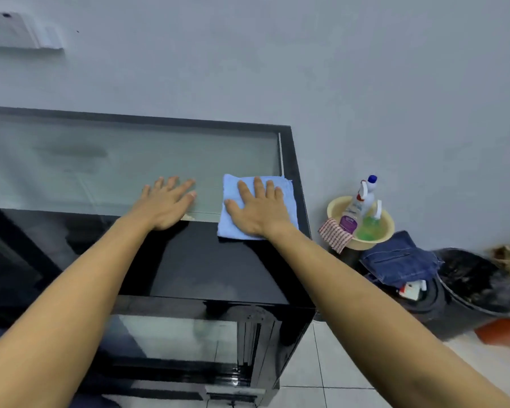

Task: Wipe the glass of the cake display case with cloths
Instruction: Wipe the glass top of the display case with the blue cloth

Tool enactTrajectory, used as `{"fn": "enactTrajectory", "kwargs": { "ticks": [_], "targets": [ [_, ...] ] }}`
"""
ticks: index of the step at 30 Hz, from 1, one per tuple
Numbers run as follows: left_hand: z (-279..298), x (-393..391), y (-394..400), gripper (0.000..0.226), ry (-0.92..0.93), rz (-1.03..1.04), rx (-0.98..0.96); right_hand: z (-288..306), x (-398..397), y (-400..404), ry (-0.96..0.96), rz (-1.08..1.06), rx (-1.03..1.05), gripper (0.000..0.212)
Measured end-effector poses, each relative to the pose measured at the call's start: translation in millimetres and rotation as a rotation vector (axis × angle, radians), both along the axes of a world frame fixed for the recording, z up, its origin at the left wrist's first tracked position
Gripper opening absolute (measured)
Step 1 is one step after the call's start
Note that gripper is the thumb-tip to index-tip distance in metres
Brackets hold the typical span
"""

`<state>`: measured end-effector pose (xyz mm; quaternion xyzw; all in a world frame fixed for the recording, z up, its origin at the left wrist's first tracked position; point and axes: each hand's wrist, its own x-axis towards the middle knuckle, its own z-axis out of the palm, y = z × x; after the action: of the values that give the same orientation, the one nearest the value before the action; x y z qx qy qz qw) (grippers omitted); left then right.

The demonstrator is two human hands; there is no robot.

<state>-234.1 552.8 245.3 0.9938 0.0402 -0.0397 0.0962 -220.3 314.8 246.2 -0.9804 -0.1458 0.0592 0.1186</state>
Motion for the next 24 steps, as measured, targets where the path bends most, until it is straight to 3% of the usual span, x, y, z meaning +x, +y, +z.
{"fn": "enactTrajectory", "kwargs": {
  "ticks": [3,6,11,16,24],
  "targets": [
    [0.0,18.3,30.6,0.055,-0.001,-0.105,-0.005,0.3,-47.9,34.1,-0.015,0.083,0.008,0.072],
    [1.7,37.3,50.9,0.056,0.011,-0.218,0.001,1.0,-119.3,13.1,-0.038,0.155,0.017,0.069],
    [4.5,52.3,68.8,0.061,0.012,-0.335,-0.004,6.3,-143.8,-34.7,0.002,-0.041,-0.001,0.065],
    [3.6,79.0,102.0,0.067,0.001,-0.291,0.024,8.4,-52.0,-33.3,-0.046,-0.275,-0.001,0.067],
    [-10.3,122.2,131.4,0.065,-0.031,-0.261,0.025,11.2,196.3,49.8,-0.053,-0.432,-0.015,0.07]
  ]
}}
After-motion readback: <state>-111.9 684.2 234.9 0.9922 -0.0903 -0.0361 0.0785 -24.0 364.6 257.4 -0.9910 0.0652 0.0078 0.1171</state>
